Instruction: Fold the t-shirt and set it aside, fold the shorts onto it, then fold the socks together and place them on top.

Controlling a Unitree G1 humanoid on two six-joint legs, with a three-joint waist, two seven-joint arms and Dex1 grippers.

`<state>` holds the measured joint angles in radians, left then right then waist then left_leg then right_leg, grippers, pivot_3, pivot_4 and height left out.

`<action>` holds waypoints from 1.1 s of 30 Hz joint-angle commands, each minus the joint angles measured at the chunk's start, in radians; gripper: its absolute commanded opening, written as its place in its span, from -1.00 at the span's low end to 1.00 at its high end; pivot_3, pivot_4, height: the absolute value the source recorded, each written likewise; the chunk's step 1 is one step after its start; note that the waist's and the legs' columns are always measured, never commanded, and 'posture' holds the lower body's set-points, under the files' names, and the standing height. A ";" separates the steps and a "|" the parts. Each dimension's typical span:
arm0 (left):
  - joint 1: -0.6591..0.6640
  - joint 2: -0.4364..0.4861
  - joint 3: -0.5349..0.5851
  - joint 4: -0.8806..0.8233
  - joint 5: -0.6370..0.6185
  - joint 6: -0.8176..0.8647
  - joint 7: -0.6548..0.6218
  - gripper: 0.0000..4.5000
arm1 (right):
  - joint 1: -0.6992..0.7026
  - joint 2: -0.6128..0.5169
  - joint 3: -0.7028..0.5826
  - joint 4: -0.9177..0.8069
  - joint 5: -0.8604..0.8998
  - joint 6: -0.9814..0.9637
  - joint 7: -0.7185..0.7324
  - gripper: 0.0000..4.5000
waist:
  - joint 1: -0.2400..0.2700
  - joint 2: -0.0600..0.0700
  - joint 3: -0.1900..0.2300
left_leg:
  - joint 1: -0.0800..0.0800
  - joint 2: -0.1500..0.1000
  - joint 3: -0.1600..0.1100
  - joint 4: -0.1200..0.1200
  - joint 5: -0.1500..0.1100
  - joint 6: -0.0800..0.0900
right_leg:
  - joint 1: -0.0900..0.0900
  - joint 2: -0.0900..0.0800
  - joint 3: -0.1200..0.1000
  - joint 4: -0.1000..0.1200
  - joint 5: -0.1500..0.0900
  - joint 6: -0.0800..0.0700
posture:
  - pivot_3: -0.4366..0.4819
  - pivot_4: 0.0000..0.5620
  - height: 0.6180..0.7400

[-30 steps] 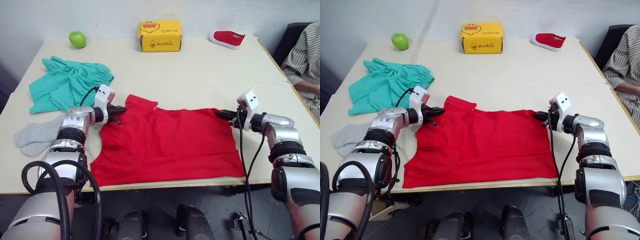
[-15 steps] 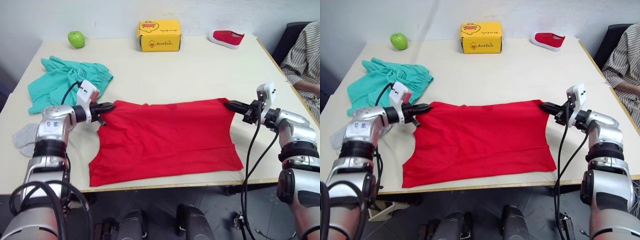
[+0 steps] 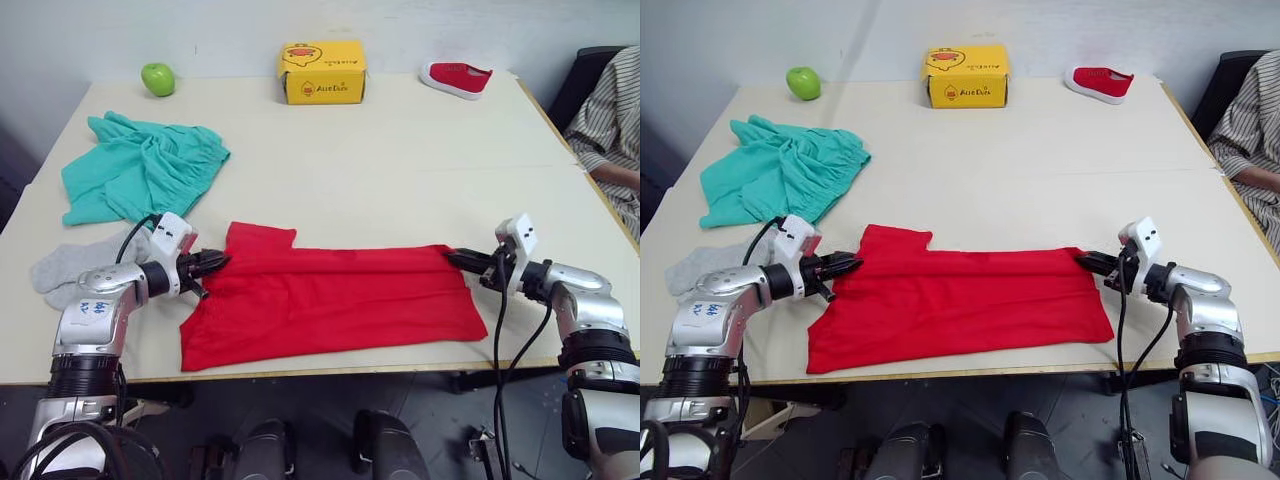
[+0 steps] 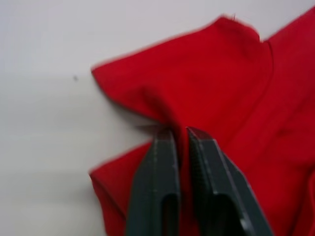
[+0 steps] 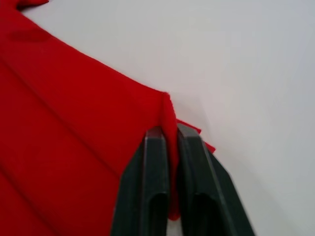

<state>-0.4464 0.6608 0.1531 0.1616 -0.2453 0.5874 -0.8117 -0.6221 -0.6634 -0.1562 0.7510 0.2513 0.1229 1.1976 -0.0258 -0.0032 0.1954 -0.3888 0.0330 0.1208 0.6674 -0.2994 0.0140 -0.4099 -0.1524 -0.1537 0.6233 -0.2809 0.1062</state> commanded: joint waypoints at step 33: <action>-0.549 -0.123 -0.165 0.787 0.157 -0.201 -0.082 -0.95 | -0.302 -0.039 0.139 0.352 -0.199 -0.270 0.090 -0.37 | -0.004 0.000 0.000 | 0.000 -0.001 0.008 0.001 0.000 0.000 | 0.000 0.001 -0.001 0.000 0.000 0.000 | -0.05 -0.47 1.00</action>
<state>-1.0092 0.5349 -0.0154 0.9597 -0.0929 0.4039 -0.8816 -0.8984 -0.6890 -0.0076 1.1048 0.0481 -0.1371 1.2730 -0.0300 -0.0036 0.1955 -0.3891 0.0317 0.1292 0.6680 -0.2993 0.0141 -0.4097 -0.1518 -0.1546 0.6236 -0.2809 0.1063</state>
